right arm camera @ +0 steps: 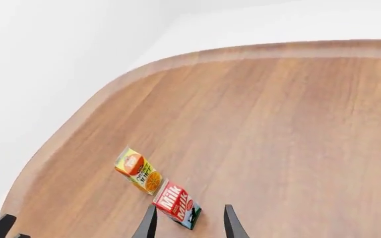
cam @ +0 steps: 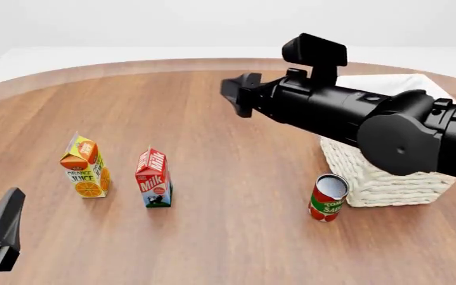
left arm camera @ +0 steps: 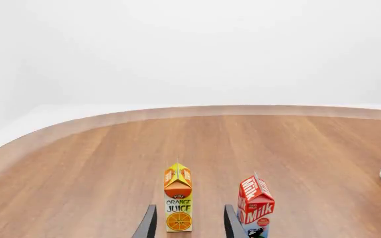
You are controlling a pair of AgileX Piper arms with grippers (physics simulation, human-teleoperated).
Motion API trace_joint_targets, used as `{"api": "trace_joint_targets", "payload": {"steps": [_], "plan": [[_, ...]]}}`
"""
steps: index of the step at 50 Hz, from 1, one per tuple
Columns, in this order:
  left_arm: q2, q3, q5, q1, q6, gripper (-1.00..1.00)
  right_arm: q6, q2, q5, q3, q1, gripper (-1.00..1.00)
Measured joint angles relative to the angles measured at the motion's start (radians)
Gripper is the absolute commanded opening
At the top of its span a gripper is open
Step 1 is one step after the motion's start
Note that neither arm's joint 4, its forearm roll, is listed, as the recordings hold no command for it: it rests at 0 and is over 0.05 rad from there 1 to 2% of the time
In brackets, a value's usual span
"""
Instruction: Pick the milk and place it in the basket.
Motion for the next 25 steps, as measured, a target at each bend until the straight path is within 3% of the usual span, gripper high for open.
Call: {"api": "trace_joint_targets", "payload": {"steps": [25], "plan": [[0.000,0.000,0.000,0.000,0.000,1.00,0.064,0.155,0.048,-0.146,0.035,1.00]]}}
